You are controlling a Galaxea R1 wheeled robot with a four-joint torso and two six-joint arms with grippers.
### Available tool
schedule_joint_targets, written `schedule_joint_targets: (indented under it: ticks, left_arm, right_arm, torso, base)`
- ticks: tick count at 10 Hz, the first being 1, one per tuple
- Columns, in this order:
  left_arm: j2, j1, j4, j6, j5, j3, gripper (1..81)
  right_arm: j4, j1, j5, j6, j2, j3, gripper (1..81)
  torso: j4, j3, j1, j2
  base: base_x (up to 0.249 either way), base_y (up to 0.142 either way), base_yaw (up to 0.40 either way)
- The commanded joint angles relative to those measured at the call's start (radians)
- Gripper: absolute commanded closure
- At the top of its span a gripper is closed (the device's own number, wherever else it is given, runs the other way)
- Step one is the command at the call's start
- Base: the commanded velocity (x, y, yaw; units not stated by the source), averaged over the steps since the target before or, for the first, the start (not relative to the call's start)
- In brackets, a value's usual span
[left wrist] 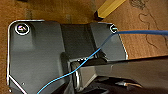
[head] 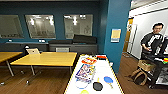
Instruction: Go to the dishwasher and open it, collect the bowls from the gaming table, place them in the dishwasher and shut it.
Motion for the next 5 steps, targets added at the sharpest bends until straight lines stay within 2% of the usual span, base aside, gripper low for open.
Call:
schedule_joint_targets:
  ticks: [1, 3, 5]
  left_arm:
    - [-0.023, -0.049, 0.008, 0.003, 0.041, 0.036, 1.0]
    - [-0.083, -0.049, 0.009, 0.002, 0.038, 0.122, 1.0]
    - [-0.183, -0.049, 0.008, -0.005, 0.002, 0.255, 1.0]
  right_arm:
    - [-0.006, 0.040, 0.008, 0.004, -0.156, 0.263, 1.0]
    - [0.008, 0.052, 0.029, 0.039, -0.302, 0.477, 1.0]
    - [0.010, 0.103, 0.027, 0.086, -0.459, 0.704, 1.0]
  torso:
    - [0.000, 0.000, 0.000, 0.000]
    - [0.000, 0.000, 0.000, 0.000]
    - [0.000, 0.000, 0.000, 0.000]
  base:
    - [0.000, 0.000, 0.000]
    - [0.000, 0.000, 0.000]
    - [0.000, 0.000, 0.000]
